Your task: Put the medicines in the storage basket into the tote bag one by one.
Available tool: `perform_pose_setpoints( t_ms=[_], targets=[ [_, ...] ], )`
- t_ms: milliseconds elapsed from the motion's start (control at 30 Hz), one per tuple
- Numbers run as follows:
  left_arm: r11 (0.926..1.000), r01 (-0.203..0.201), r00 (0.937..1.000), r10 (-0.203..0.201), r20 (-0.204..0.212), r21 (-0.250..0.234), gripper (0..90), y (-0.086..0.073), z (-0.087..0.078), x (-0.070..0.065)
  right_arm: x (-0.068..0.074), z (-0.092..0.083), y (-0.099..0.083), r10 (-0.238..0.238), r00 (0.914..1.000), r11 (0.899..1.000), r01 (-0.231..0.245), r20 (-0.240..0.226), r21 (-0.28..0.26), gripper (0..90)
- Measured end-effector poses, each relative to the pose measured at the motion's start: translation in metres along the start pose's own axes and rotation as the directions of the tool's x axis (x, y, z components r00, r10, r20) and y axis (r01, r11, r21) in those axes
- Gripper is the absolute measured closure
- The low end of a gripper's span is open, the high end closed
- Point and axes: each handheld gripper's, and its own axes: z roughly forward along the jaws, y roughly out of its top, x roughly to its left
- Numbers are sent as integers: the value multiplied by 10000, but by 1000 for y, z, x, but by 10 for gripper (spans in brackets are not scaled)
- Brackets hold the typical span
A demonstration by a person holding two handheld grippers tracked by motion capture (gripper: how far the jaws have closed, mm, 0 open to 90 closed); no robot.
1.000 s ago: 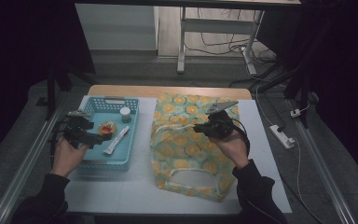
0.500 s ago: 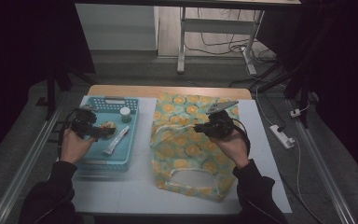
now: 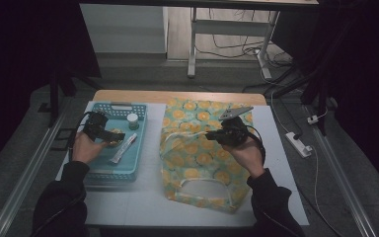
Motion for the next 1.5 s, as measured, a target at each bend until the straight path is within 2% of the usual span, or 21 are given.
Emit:
perform_pose_setpoints(
  t_ms=[100, 233, 400, 600, 833, 933, 1067, 1333, 1500],
  targets=[
    [9998, -36, 9999, 39, -142, 183, 0, 2, 2, 2, 0, 0, 0, 6, 10000, 10000, -6, -5, 21, 895],
    [9992, 72, 10000, -70, -39, 402, 0, 5, 6, 4, 0, 1, 0, 10, 10000, 10000, -10, -13, 32, 895],
    [9965, 179, 9998, -178, -18, 813, 0, 8, 12, 5, 0, 0, 0, 2, 10000, 10000, -2, -21, 4, 895],
    [9922, 197, 9997, -176, -178, 1228, 2, 8, 17, 4, 0, 0, 0, -7, 10000, 10000, 7, -15, -5, 895],
    [9870, 196, 9988, -123, -466, 1597, 63, 9, 21, 2, 1, 0, 0, -26, 10000, 10000, 26, -21, -7, 895],
    [9837, 112, 9991, -38, -414, 1796, 103, 8, 22, 2, 0, 0, 0, -21, 10000, 10000, 21, -16, 6, 895],
    [9796, 188, 9993, -119, -358, 2000, 183, 8, 24, 1, 0, 0, 0, -23, 10000, 10000, 23, -16, 3, 895],
    [9749, 531, 9979, -436, -485, 2163, 200, 9, 22, 0, -1, 0, -1, 30, 10000, 10000, -30, -2, -10, 895],
    [9787, 893, 9952, -803, -557, 1846, 201, 8, 16, 3, -1, 0, -1, 30, 10000, 10000, -30, 4, -12, 895]
  ],
)
